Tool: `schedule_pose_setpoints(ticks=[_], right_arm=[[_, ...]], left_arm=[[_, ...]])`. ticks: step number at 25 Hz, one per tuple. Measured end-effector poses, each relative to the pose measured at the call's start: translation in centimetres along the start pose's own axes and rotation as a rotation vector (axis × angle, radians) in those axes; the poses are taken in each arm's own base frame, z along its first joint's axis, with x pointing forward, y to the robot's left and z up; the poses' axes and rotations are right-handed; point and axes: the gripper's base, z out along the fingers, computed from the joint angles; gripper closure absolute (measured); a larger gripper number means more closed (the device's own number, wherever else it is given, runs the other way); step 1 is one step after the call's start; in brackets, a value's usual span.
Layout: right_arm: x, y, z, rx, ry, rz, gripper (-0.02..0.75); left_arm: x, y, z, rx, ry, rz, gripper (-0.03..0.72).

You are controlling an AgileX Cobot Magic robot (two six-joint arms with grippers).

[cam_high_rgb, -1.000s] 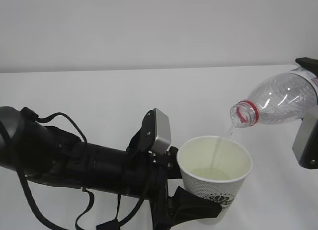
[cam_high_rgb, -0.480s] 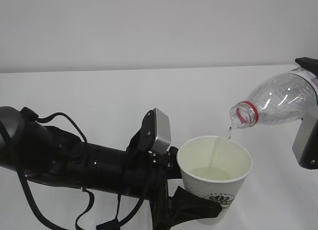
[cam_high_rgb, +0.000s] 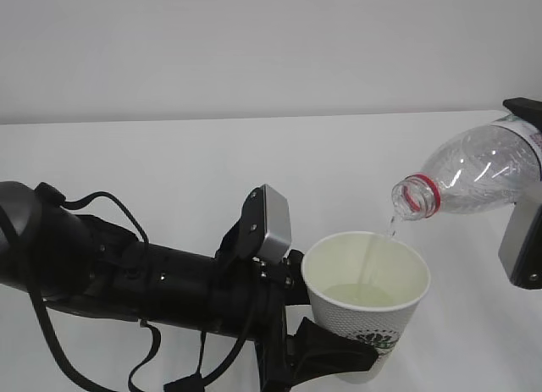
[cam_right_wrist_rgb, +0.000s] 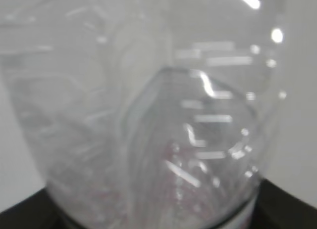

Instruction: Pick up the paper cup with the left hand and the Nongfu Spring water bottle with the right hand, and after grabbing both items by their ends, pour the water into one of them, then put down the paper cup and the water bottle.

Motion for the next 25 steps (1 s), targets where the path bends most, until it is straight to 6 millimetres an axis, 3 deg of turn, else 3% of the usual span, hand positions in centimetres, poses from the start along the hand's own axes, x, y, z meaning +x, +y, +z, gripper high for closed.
schedule_pose_setpoints(ticks=[25], right_arm=[[0.06,-0.01,0.0,0.001,0.006,-0.007,0.256]], left_arm=[[0.0,0.0,0.0,0.0,0.0,0.0,0.169]])
